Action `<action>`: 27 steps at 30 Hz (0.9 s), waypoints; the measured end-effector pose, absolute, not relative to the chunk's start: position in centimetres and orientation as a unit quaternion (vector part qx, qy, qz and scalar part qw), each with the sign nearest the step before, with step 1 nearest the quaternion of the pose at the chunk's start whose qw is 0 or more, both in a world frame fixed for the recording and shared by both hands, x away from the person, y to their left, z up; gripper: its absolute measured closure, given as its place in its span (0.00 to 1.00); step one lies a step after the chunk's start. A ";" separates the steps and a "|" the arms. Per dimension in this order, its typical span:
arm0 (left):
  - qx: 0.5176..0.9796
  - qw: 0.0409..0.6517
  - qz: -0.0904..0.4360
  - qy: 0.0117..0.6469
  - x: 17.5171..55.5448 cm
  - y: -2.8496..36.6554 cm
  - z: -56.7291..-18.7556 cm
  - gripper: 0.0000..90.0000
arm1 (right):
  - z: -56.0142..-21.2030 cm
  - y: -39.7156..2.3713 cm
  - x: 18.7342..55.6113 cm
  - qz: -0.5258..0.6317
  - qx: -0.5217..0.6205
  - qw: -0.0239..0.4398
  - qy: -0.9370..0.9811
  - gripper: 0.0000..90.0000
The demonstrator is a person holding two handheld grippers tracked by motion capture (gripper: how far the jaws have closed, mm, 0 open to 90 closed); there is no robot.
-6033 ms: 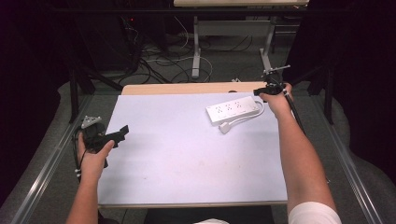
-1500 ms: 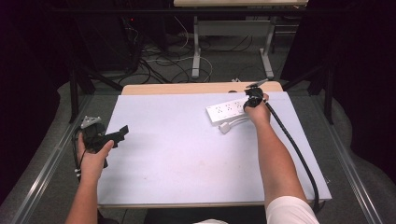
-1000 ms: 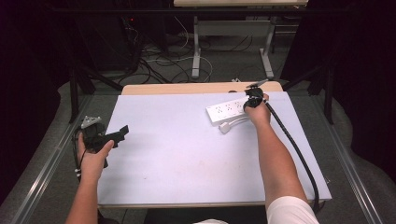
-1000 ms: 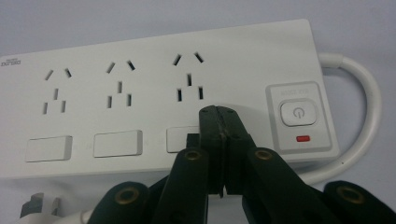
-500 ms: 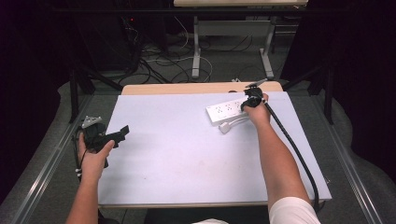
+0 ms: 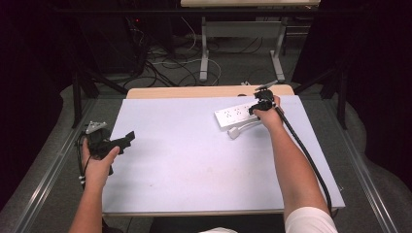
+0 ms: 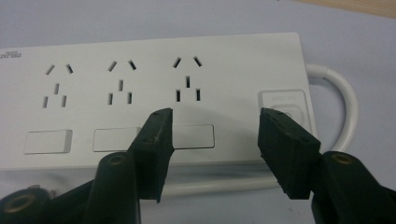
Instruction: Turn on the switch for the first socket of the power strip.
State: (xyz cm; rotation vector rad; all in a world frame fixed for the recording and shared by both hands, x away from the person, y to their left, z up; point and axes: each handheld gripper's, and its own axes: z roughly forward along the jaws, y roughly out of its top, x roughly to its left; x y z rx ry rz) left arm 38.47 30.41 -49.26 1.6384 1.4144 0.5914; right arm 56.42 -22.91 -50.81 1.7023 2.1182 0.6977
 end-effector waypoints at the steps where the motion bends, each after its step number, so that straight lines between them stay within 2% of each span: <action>1: 0.658 0.434 0.238 0.568 38.5 30.4 -49.3 0.00 | -50.8 -22.9 56.4 0.241 0.597 0.168 0.747 0.44; 16: 0.658 0.432 0.238 0.569 38.2 30.4 -49.3 0.00 | -49.4 -23.7 55.7 0.239 0.586 0.181 0.753 0.40; 19: 0.658 0.433 0.239 0.568 38.3 30.3 -49.2 0.00 | -49.2 -23.5 55.5 0.249 0.586 0.187 0.748 0.32; 21: 0.658 0.433 0.240 0.567 38.3 30.3 -49.2 0.00 | -49.1 -23.5 55.5 0.249 0.585 0.186 0.750 0.32; 27: 0.659 0.432 0.240 0.567 38.2 30.3 -49.2 0.00 | -48.8 -23.3 55.2 0.262 0.585 0.190 0.744 0.17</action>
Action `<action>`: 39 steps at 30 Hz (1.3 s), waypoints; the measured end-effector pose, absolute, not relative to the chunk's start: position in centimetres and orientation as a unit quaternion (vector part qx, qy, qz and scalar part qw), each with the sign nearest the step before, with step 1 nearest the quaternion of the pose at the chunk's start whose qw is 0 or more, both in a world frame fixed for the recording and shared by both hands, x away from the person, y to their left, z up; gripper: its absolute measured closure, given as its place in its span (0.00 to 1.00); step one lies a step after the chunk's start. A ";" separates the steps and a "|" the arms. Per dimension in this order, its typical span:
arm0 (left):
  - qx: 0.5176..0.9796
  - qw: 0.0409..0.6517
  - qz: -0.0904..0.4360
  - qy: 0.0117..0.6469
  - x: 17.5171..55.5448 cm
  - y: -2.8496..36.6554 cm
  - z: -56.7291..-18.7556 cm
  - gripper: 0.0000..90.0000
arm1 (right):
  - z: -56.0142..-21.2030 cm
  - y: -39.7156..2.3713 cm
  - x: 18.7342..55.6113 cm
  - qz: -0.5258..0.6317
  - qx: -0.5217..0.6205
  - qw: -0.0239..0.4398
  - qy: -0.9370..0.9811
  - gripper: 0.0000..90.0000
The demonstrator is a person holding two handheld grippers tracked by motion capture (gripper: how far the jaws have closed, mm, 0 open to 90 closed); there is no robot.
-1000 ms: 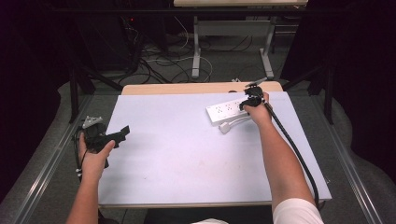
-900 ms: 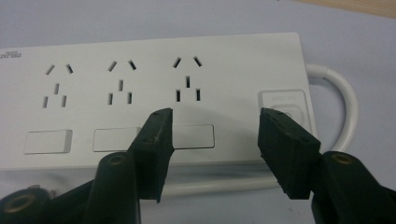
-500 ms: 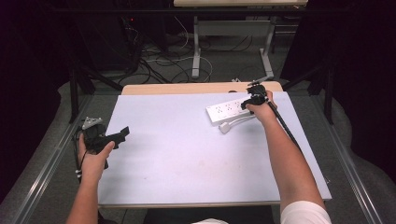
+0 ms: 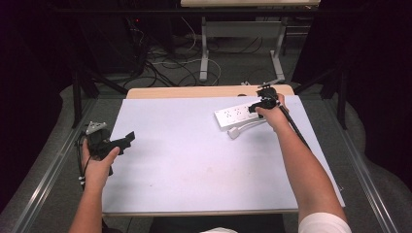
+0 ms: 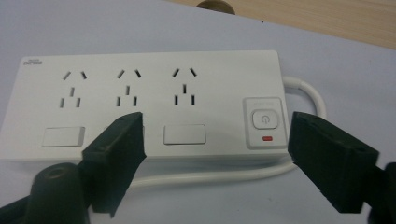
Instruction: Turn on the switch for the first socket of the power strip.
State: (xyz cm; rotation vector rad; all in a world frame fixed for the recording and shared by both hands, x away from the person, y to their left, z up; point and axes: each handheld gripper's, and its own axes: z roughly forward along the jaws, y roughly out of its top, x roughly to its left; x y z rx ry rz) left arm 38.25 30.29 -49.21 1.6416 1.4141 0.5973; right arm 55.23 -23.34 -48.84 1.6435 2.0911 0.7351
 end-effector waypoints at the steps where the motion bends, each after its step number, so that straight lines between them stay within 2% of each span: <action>1: 0.659 0.432 0.241 0.567 38.3 30.3 -49.2 0.00 | -48.7 -23.3 55.1 0.262 0.579 0.189 0.749 0.16; 2: 0.660 0.431 0.241 0.566 38.3 30.3 -49.2 0.00 | -48.7 -23.3 55.1 0.262 0.579 0.189 0.749 0.16; 3: 0.660 0.431 0.239 0.567 38.3 30.3 -49.2 0.00 | -48.5 -23.1 54.9 0.261 0.558 0.194 0.764 0.08; 4: 0.660 0.431 0.239 0.567 38.3 30.3 -49.2 0.00 | -48.5 -23.1 54.9 0.261 0.558 0.194 0.764 0.08; 5: 0.660 0.432 0.239 0.567 38.2 30.3 -49.2 0.00 | -48.4 -22.8 54.6 0.266 0.543 0.191 0.773 0.00; 23: 0.660 0.440 0.241 0.559 38.1 30.1 -49.2 0.00 | -46.3 -22.1 52.9 0.304 0.526 0.204 0.768 0.00; 39: 0.662 0.441 0.244 0.554 37.9 29.8 -48.9 0.00 | -43.8 -21.4 48.9 0.308 0.479 0.219 0.792 0.00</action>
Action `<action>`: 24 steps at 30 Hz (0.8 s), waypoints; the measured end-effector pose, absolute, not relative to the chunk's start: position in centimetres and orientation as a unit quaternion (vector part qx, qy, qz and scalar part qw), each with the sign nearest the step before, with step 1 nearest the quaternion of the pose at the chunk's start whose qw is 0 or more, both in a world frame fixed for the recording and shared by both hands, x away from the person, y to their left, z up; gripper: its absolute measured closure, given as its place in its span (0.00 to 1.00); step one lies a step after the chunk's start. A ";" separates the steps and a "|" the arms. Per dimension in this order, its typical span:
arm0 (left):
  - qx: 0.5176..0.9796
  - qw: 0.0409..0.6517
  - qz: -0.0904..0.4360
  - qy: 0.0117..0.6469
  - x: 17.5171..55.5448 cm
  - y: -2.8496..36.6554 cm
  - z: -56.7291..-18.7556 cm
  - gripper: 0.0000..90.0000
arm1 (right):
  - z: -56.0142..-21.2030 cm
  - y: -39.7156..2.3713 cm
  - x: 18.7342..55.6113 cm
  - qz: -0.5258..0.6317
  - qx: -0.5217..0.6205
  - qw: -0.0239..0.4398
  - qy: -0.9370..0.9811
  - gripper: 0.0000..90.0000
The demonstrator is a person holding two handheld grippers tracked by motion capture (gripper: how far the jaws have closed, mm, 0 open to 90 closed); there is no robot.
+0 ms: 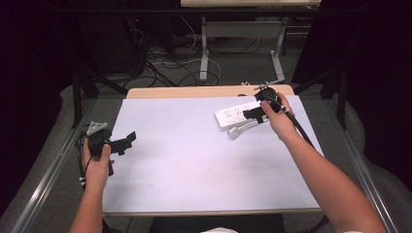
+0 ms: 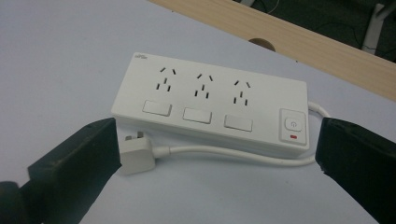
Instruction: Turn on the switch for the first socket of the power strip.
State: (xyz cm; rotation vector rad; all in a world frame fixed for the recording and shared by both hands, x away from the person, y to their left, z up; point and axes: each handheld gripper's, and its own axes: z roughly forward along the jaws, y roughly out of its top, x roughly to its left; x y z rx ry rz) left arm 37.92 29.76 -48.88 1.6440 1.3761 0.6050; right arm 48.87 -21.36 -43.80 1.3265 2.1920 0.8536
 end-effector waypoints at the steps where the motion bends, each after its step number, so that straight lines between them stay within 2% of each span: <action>1: 0.665 0.440 0.243 0.552 37.9 29.7 -48.9 0.00 | -43.6 -21.4 48.6 0.310 0.475 0.220 0.794 0.00; 13: 0.670 0.436 0.242 0.550 37.9 29.4 -48.9 0.00 | -41.9 -22.2 44.9 0.355 0.464 0.217 0.782 0.00; 24: 0.671 0.435 0.242 0.549 37.9 29.3 -48.9 0.00 | -42.2 -23.6 41.9 0.374 0.452 0.219 0.779 0.00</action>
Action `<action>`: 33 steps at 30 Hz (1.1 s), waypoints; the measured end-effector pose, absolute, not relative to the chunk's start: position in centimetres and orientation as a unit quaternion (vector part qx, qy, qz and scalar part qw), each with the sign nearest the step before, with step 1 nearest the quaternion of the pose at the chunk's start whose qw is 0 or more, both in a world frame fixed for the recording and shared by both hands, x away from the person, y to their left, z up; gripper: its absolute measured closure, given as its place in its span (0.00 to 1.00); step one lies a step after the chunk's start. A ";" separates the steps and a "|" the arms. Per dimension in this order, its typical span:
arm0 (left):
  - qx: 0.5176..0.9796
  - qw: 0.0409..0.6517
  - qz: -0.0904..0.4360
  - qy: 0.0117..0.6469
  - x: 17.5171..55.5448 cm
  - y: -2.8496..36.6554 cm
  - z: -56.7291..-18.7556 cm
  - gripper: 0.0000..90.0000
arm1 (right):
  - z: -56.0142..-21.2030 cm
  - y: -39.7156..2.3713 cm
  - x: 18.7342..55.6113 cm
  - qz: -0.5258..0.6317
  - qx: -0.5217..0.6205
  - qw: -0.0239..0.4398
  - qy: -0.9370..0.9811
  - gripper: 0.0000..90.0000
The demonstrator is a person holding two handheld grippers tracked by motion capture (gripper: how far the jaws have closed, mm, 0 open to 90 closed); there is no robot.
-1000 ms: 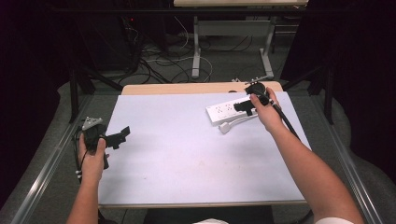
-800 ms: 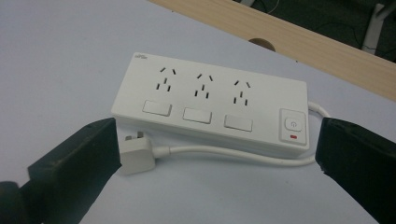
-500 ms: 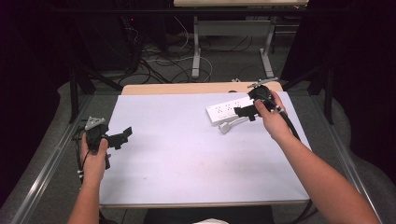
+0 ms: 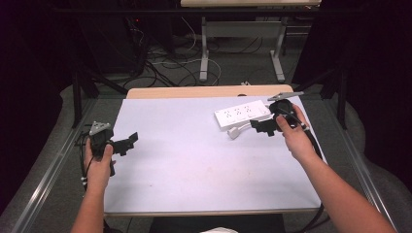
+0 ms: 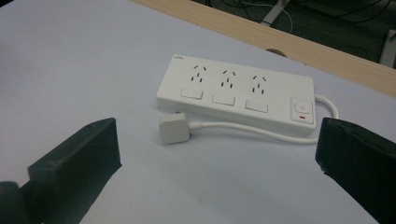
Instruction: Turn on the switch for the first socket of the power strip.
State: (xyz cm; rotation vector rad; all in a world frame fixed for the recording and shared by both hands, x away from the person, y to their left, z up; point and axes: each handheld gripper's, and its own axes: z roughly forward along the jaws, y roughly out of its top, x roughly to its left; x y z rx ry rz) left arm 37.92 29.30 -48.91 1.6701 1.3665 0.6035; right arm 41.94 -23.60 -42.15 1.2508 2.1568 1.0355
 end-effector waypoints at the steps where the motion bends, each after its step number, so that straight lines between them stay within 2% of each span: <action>1: 0.671 0.435 0.242 0.549 37.9 29.3 -48.9 0.00 | -42.3 -23.7 41.7 0.375 0.451 0.223 0.779 0.00; 21: 0.671 0.435 0.244 0.548 37.8 29.3 -48.9 0.00 | -46.1 -27.0 36.6 0.423 0.472 0.210 0.745 0.00; 33: 0.672 0.435 0.241 0.549 37.8 29.2 -49.0 0.00 | -48.7 -30.2 35.3 0.427 0.507 0.220 0.716 0.00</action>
